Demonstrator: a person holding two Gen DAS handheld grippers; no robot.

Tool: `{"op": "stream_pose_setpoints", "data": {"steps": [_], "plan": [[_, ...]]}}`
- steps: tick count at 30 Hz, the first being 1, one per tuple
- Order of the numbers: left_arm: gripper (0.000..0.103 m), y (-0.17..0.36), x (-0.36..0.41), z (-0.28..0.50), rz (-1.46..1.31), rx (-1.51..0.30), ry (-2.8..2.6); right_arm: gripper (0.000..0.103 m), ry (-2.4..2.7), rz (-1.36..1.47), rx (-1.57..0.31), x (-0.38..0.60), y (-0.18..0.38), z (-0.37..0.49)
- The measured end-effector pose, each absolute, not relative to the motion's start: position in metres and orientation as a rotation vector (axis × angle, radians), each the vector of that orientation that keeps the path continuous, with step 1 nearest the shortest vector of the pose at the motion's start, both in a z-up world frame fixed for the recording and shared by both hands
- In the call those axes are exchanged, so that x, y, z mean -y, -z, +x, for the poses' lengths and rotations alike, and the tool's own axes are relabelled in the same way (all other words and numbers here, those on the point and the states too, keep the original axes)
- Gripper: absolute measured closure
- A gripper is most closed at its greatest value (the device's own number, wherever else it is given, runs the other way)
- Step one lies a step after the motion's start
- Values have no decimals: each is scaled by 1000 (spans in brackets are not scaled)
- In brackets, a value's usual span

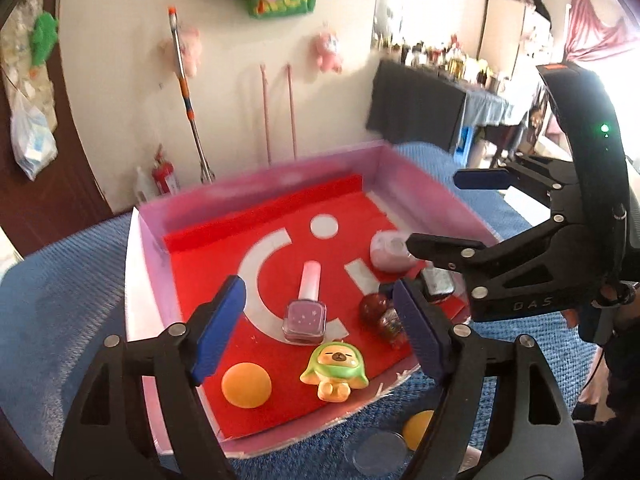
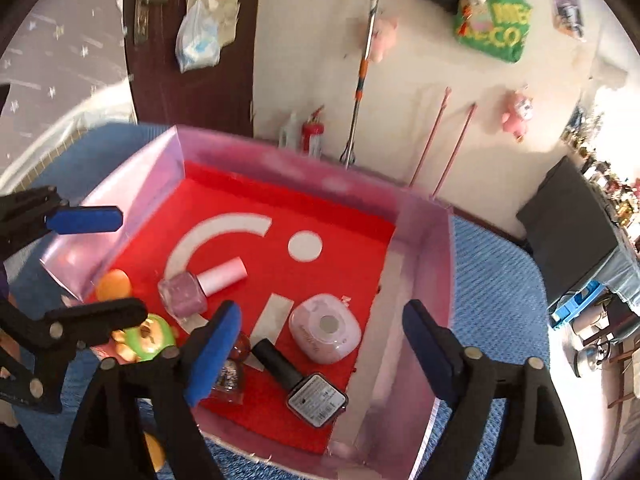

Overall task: Organize rigid objects
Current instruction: 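Withdraw both tools from the box toward the remaining items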

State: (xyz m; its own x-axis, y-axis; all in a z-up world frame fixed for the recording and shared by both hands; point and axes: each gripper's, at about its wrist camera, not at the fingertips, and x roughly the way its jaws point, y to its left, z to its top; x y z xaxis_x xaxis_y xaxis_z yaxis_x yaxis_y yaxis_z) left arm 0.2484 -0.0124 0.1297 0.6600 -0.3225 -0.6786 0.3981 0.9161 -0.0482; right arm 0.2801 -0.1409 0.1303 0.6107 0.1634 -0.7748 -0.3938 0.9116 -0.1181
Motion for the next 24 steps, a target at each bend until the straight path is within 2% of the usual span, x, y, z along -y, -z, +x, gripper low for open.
{"op": "stream_pose_setpoints", "data": {"steps": [2, 7, 11, 14, 24], "plan": [[27, -140, 10, 237, 104, -698, 388, 12, -321, -265, -818, 146, -143, 272], [16, -163, 7, 201, 107, -574, 339, 4, -314, -177, -726, 165, -172, 244], [14, -174, 6, 177, 98, -508, 304, 1, -304, -143, -664, 178, -188, 215], [6, -177, 3, 160, 69, -476, 285, 0, -307, -124, -634, 184, -194, 194], [6, -154, -6, 103, -10, -442, 226, 0, -263, -104, -532, 191, -181, 108]]}}
